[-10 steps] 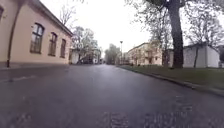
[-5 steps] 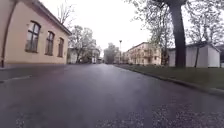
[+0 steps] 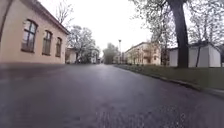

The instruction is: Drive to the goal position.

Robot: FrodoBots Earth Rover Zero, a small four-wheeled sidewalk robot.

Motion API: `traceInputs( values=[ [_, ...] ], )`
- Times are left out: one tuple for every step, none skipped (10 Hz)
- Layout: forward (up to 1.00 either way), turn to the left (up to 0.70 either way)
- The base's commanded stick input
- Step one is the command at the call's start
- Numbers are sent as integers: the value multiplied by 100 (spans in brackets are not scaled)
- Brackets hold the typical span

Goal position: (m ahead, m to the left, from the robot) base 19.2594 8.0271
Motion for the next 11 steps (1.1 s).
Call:
traceInputs(
  values=[
    [85, 0],
    [85, 0],
    [85, 0],
    [85, 0],
    [85, 0],
    [85, 0],
    [85, 0],
    [85, 0],
    [85, 0],
    [85, 0],
    [85, 0]
  ],
)
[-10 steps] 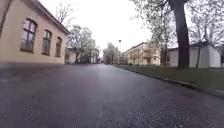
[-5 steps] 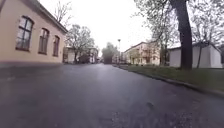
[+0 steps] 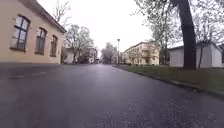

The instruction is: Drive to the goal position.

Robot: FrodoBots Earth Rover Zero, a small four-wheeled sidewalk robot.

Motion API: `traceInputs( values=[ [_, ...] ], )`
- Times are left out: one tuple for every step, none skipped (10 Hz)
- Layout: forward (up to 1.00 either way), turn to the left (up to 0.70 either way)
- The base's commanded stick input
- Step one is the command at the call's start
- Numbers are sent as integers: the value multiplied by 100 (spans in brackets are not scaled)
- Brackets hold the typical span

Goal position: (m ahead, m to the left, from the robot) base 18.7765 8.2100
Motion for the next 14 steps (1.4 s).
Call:
traceInputs(
  values=[
    [85, 0],
    [85, 0],
    [85, 0],
    [85, 0],
    [85, 0],
    [85, 0],
    [85, 0],
    [85, 0],
    [85, 0],
    [85, 0],
    [85, 0],
    [85, 0],
    [85, 0],
    [85, 0]
  ],
)
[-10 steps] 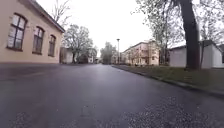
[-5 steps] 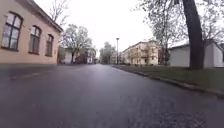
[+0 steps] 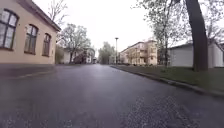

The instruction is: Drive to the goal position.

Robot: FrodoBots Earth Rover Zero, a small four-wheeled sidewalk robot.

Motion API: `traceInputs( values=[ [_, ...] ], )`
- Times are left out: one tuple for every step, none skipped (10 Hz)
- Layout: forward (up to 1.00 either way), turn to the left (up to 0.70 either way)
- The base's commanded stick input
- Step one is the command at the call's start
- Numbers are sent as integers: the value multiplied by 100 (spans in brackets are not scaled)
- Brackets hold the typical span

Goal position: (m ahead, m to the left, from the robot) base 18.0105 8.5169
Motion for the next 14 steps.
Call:
traceInputs(
  values=[
    [85, 0],
    [85, 0],
    [85, 0],
    [85, 0],
    [85, 0],
    [85, 0],
    [85, 0],
    [85, 0],
    [85, 0],
    [85, 0],
    [85, 0],
    [85, 0],
    [85, 0],
    [85, 0]
  ],
)
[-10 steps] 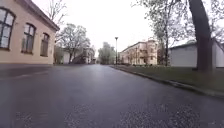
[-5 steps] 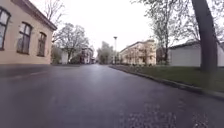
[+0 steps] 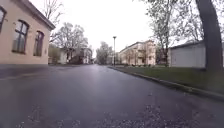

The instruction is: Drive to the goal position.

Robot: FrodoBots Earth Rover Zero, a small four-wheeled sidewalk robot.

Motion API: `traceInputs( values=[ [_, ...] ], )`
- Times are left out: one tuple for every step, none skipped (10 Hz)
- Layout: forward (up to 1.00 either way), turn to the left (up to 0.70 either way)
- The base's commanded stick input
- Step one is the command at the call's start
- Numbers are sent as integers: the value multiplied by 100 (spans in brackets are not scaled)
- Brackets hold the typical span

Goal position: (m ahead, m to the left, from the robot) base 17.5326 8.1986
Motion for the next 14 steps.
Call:
traceInputs(
  values=[
    [85, 0],
    [85, 0],
    [85, 0],
    [85, 0],
    [85, 0],
    [85, 0],
    [85, 6],
    [85, 14],
    [85, 20],
    [85, 26],
    [85, 32],
    [85, 34],
    [85, 34],
    [85, 34]
  ],
)
